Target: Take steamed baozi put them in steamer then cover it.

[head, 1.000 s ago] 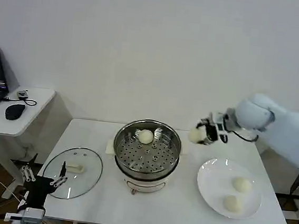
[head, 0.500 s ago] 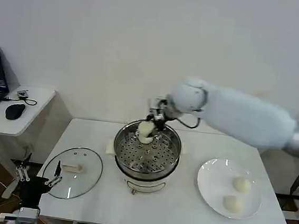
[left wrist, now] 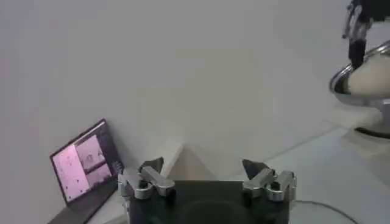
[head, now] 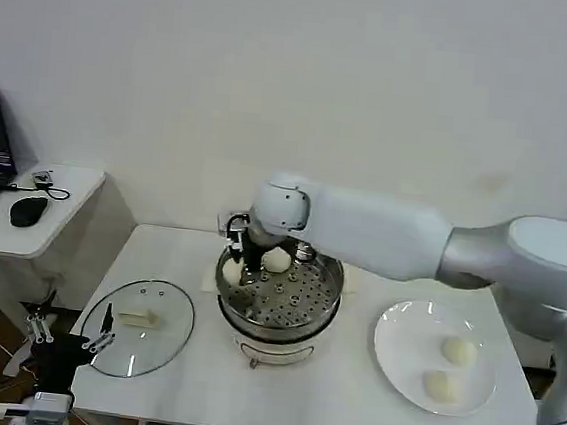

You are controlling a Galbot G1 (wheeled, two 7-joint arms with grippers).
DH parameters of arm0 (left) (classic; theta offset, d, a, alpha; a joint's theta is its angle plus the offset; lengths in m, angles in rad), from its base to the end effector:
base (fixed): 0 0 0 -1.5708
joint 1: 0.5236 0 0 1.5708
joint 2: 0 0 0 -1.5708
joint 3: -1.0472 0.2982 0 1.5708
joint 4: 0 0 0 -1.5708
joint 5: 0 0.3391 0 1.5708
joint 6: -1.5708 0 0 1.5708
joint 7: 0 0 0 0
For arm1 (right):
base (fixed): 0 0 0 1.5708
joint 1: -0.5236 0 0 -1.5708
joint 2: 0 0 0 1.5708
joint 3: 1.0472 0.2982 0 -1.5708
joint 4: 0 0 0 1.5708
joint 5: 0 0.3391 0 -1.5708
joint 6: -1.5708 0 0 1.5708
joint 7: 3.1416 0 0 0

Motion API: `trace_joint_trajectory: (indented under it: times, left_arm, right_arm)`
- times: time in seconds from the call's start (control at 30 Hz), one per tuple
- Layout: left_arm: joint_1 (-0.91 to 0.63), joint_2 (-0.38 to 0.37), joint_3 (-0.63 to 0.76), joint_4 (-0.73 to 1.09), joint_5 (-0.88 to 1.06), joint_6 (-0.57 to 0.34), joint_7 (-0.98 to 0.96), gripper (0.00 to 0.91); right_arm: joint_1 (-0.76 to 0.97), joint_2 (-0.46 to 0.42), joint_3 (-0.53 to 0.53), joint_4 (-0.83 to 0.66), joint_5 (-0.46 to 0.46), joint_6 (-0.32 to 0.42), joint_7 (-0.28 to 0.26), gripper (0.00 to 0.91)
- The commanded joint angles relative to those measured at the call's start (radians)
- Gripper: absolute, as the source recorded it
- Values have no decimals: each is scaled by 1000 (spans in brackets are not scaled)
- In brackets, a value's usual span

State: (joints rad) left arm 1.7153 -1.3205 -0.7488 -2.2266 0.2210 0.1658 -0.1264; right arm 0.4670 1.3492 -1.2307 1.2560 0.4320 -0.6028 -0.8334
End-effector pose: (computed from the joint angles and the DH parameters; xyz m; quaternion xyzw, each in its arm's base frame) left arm 0.1600 0.0808 -0.2201 0.0956 -0.9547 -0.2762 0.0557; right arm 0.4589 0.2207 -0.0849 0.5584 -0.5449 0.5626 0.2733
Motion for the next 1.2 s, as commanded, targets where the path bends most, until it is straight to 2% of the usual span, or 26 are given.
trace_joint_trajectory:
  times: [0.03,0.53,0.57,0.6,0.8,1.03,1.07,1.13,1.2]
  left_arm:
    - [0,1,-1,0,-1,0,0,907]
    - [-1,0,-1,-2,0,0,3,907]
    - [-1,0,-1,-4,0,0,3,907]
    - [1,-1,0,-5,0,0,3,907]
    - [0,-3,2,-6,2,1,2,907]
    - [-3,-4,8,-5,2,2,2,907]
    - [-3,-3,10,-6,2,2,2,907]
    - [-3,-2,13,-5,3,2,2,907]
    - [-4,1,16,-3,4,2,2,907]
  right_arm:
    - [-29,53,-21,-65,-27,-23,-3,655]
    - [-47,50,-35,-69,-50,-14,0,665]
    - [-45,46,-34,-66,-50,-13,0,756]
    - [-42,42,-35,-63,-49,-12,-2,907]
    - [13,-10,-12,1,-24,-18,3,907]
    - [193,-196,-27,167,26,-3,-30,907]
    - [221,-264,-27,199,27,6,-45,907]
    - [249,-337,-24,241,21,18,-61,907]
    - [279,-434,-25,299,-12,61,-118,907]
